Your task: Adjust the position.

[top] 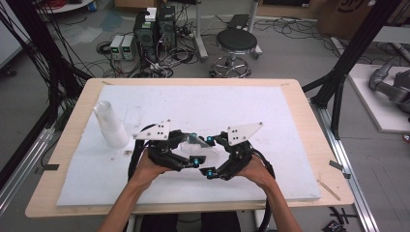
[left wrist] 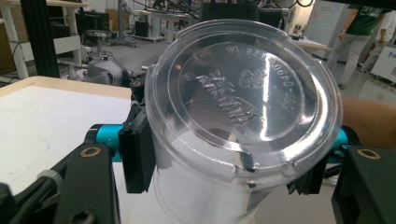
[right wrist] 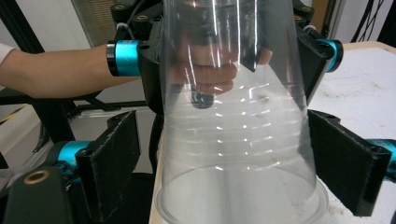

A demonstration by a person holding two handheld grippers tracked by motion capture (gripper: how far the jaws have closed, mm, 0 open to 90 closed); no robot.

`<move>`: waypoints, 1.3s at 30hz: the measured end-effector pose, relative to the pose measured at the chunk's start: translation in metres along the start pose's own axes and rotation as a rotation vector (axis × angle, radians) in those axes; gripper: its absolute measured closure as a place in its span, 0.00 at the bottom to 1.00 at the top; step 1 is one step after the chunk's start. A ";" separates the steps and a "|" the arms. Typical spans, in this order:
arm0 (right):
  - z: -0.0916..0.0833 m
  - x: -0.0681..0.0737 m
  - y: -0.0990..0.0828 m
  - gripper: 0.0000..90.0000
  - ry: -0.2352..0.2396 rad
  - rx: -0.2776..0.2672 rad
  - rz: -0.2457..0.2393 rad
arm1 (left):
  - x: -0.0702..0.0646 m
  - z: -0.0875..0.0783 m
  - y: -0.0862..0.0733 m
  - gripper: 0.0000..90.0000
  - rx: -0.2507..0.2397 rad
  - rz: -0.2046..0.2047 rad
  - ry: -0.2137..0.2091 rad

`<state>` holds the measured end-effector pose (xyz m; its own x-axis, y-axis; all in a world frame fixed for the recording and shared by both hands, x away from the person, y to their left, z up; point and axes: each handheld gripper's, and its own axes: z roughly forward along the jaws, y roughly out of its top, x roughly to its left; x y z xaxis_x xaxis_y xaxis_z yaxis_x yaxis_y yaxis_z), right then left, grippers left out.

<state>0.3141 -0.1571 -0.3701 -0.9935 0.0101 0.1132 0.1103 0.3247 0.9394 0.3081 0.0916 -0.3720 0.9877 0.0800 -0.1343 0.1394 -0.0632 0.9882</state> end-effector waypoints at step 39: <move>0.000 0.001 0.002 0.38 -0.038 0.010 -0.038 | -0.001 -0.005 0.001 0.05 -0.026 -0.016 0.023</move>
<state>0.3137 -0.1569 -0.3684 -0.9974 0.0329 0.0646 0.0719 0.3354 0.9393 0.3070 0.0960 -0.3703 0.9834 0.1040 -0.1486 0.1530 -0.0354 0.9876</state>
